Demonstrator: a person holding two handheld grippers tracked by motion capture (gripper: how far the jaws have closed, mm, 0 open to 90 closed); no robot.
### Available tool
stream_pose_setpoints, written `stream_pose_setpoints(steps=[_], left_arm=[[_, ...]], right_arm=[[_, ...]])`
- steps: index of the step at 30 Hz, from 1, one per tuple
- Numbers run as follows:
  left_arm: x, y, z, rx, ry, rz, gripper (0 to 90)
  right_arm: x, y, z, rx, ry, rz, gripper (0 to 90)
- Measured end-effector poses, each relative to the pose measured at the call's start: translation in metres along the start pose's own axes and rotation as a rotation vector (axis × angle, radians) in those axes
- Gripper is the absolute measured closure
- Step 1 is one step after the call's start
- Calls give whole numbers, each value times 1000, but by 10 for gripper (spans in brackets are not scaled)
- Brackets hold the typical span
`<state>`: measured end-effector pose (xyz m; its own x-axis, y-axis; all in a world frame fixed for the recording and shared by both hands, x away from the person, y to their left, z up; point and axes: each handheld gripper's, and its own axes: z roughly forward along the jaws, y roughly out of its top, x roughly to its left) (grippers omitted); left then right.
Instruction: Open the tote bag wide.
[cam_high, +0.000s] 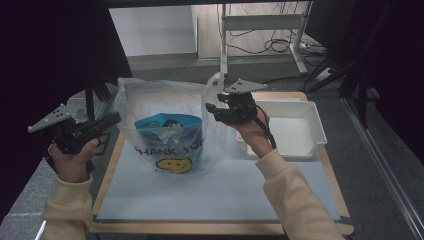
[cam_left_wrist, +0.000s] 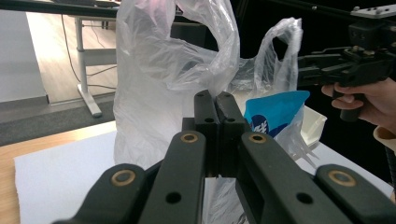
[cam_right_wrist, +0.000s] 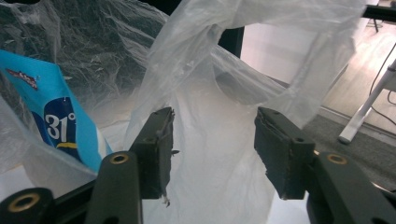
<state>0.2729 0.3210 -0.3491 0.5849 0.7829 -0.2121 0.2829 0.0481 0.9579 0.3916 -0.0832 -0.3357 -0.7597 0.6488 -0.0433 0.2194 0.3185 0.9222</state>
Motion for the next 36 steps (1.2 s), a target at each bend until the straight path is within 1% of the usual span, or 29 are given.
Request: stream_pose_setpoints(steps=[3, 4, 5, 6, 8, 11, 14, 20, 26, 31, 32, 36], left_arm=[[0, 0, 0, -2, -3, -1, 895], [0, 0, 0, -2, -3, -1, 895], [1, 0, -1, -2, -2, -1, 895], [1, 0, -1, -3, -2, -3, 895], [2, -1, -1, -4, -2, -6, 895], [2, -1, -2, -5, -1, -8, 895], [3, -1, -3, -7, 0, -9, 895], [3, -1, -4, -11, 5, -9, 895], [5, -2, -7, -12, 15, -9, 896], [6, -5, -10, -15, 26, -13, 896], [6, -5, -10, -15, 26, -13, 896], [4, -8, -14, -12, 37, -8, 896]], right_arm=[[-1, -1, 6, 22, 14, -13, 580], [-1, -1, 6, 22, 14, -13, 580], [-1, -2, 10, 39, 19, -20, 661], [-1, -3, 11, 43, 19, -22, 702], [-1, -3, 12, 42, 12, -33, 769], [-1, -3, 11, 31, 16, -32, 863], [-1, -2, 8, 22, 13, -39, 885], [1, -1, 0, 6, 12, -53, 887], [5, -2, -11, -38, 34, -52, 888], [11, -5, -22, -75, 51, -53, 888], [11, -5, -22, -75, 51, -53, 888], [16, -12, -27, -94, 60, -54, 888]])
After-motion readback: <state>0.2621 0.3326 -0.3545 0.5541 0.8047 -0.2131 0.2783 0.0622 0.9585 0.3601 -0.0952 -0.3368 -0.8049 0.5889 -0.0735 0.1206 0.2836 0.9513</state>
